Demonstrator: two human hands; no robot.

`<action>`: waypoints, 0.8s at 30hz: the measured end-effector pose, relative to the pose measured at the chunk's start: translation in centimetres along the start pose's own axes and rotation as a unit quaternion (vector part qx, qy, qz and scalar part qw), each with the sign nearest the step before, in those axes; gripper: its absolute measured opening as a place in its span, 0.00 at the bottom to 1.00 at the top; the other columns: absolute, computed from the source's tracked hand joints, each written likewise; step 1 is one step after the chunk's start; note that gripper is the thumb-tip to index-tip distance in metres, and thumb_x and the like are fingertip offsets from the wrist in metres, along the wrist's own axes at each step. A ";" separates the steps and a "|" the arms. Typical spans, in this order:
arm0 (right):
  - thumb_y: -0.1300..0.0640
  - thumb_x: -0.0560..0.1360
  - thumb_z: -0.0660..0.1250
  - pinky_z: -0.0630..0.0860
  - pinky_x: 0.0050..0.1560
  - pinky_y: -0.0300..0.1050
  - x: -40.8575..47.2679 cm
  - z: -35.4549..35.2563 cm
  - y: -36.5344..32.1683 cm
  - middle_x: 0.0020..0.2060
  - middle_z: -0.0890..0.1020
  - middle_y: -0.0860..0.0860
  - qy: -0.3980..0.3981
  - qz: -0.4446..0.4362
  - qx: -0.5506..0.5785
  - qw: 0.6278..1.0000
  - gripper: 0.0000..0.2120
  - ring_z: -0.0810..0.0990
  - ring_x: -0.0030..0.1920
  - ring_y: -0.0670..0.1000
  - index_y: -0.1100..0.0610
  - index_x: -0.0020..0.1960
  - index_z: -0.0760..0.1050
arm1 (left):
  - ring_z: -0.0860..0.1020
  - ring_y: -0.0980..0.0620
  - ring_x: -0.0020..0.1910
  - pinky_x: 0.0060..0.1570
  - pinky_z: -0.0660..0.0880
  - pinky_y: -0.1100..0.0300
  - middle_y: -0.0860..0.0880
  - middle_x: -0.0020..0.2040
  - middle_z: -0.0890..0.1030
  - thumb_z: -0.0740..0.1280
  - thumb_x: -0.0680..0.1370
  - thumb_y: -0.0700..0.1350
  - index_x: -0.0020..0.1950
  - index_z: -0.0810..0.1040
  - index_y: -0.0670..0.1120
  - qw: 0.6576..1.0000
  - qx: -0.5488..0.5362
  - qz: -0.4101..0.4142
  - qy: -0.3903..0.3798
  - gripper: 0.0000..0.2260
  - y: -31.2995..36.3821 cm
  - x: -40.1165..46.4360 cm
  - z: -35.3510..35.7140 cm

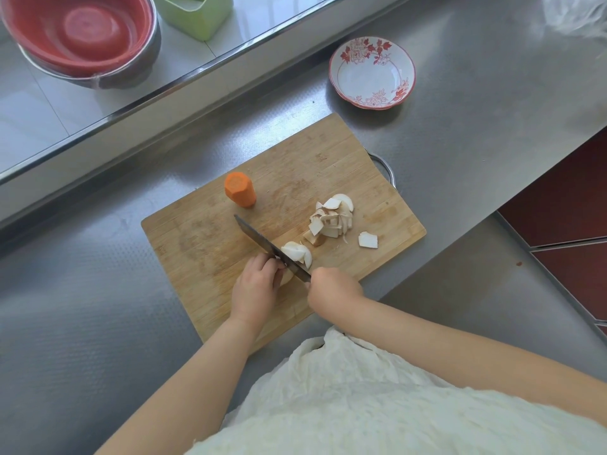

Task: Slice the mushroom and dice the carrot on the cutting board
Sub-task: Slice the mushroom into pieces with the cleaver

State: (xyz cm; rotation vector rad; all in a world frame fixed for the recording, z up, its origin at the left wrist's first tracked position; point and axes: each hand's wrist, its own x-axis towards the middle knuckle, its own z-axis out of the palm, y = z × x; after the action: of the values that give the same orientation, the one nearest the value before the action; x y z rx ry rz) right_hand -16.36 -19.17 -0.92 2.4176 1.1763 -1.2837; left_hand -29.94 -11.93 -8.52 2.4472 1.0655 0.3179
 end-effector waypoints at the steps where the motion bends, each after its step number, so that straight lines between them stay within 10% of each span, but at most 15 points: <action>1: 0.54 0.81 0.57 0.70 0.40 0.44 0.1 0.0 0.2 0.45 0.78 0.54 -0.003 0.005 0.017 1.000 0.10 0.76 0.44 0.55 0.57 0.56 0.74 | 0.77 0.44 0.42 0.30 0.74 0.53 0.47 0.45 0.79 0.73 0.73 0.37 0.44 0.80 0.41 1.000 0.001 0.005 0.000 0.03 0.1 0.0 -0.1; 24: 0.57 0.81 0.57 0.69 0.37 0.44 -1.5 -0.3 0.4 0.37 0.73 0.50 0.021 -0.024 -0.020 0.999 0.08 0.73 0.40 0.54 0.57 0.53 0.75 | 0.77 0.43 0.39 0.28 0.72 0.56 0.47 0.41 0.79 0.74 0.70 0.36 0.42 0.80 0.41 1.000 0.002 0.002 0.007 0.05 0.3 -0.4 -0.5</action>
State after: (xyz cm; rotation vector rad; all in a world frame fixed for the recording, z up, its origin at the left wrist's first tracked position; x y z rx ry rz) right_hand -16.41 -20.15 0.30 2.4129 1.2668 -1.2152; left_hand -30.17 -12.29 -7.96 2.4546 1.0679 0.3354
